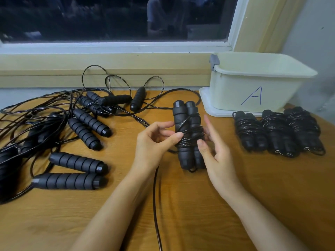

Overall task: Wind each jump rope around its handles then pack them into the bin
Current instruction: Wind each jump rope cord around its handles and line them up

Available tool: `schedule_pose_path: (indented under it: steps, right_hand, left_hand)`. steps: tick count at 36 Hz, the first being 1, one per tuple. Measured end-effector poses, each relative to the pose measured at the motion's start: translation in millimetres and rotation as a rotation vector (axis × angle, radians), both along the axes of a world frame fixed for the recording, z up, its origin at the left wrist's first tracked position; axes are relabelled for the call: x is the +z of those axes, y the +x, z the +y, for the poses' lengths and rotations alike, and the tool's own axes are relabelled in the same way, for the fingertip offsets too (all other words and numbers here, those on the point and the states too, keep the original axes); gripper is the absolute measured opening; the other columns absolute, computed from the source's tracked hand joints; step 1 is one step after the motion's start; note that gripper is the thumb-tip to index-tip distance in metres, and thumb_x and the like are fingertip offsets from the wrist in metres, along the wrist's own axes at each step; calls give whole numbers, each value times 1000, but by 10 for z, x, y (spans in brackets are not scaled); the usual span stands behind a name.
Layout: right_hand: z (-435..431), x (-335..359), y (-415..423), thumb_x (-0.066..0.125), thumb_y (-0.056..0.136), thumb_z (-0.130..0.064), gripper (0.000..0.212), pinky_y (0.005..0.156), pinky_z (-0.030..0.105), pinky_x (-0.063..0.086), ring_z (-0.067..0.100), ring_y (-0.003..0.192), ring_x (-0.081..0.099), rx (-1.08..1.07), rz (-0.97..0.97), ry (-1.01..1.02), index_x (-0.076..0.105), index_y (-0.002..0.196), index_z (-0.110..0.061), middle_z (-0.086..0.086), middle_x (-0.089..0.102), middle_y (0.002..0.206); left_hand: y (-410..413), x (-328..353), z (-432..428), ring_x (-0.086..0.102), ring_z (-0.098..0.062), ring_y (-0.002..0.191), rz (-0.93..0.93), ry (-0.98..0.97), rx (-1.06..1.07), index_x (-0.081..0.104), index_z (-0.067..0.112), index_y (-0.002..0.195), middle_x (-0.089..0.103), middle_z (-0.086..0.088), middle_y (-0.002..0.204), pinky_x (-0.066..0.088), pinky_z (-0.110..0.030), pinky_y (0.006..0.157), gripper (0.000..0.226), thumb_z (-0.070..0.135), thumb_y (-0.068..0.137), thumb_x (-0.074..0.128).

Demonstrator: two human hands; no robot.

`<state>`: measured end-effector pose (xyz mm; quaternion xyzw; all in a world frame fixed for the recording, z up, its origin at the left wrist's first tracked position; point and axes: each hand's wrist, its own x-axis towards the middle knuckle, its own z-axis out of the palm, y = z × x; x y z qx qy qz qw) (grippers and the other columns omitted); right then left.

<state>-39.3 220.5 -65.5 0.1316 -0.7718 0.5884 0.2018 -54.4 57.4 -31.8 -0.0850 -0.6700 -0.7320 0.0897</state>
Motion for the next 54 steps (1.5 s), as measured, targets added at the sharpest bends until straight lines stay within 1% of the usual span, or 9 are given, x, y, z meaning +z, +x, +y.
schedule_pose_path:
  steps: [5, 13, 17, 22, 28, 34, 43, 51, 54]
  right_hand:
    - [-55, 29, 60, 54, 89, -53, 71, 101, 6, 30, -7, 130, 39, 20, -34, 130, 24, 151, -37, -32, 42, 135]
    - [-116, 33, 102, 79, 61, -54, 112, 92, 23, 35, 13, 119, 44, -252, 50, 434, 28, 154, -18, 4, 53, 139]
    - [-98, 43, 89, 79, 62, -50, 103, 88, 29, 40, 19, 116, 49, -366, 47, 447, 35, 150, -17, 4, 58, 130]
    - [-41, 5, 55, 85, 73, -23, 89, 99, 30, 45, 20, 127, 48, -357, 74, 384, 39, 149, -14, 7, 47, 142]
    - [-42, 32, 45, 81, 77, -12, 81, 92, -2, 31, -4, 118, 45, -279, 106, 247, 44, 148, -11, 4, 51, 137]
    - [-97, 66, 83, 70, 82, -18, 74, 103, 12, 35, 5, 131, 47, -98, 48, 53, 42, 150, -15, -3, 52, 138]
    - [-109, 130, 157, 67, 90, -11, 64, 104, 16, 40, 3, 131, 49, 140, -79, -160, 41, 145, -30, -12, 56, 139]
    - [-78, 58, 103, 67, 85, -37, 67, 111, 31, 40, 7, 134, 46, 163, -133, -114, 39, 146, -38, -9, 51, 143]
    - [-78, 67, 95, 68, 82, -43, 66, 108, 23, 40, 6, 136, 41, 86, -58, -21, 43, 143, -33, -10, 42, 145]
  left_hand:
    - [21, 6, 16, 68, -8, 72, 48, -40, 46, 67, 18, 99, 71, -5, 81, 52, -14, 66, 37, 24, 64, 79]
    - [26, -43, 1, 70, -20, 90, 105, -153, -39, 67, 17, 115, 72, -11, 98, 58, -29, 82, 46, 23, 70, 77]
    - [20, -92, 41, 68, -3, 94, 165, -225, -98, 57, 10, 128, 68, -7, 100, 53, -20, 88, 53, 6, 77, 74]
    - [4, -139, 22, 66, -8, 103, 194, -290, -140, 53, 8, 134, 66, -4, 105, 53, -28, 96, 52, 7, 85, 69]
    - [-26, -116, -12, 67, -9, 103, 222, -292, -108, 56, 13, 132, 71, -3, 109, 55, -27, 90, 48, 1, 87, 67]
    - [-12, -87, -19, 70, -12, 90, 127, -123, -50, 64, 21, 118, 73, 0, 96, 55, -22, 82, 44, 15, 75, 72]
    - [-24, -65, -17, 65, -14, 113, -49, 34, -225, 29, 20, 152, 62, -6, 133, 53, -28, 91, 83, 14, 78, 65]
    - [-28, -82, -29, 63, -23, 117, -116, -1, -225, 28, 20, 154, 64, -8, 128, 53, -35, 93, 87, 25, 79, 72]
    - [-19, -83, -14, 65, -23, 112, -109, 6, -220, 30, 19, 153, 62, -9, 130, 55, -32, 90, 80, 16, 82, 67]
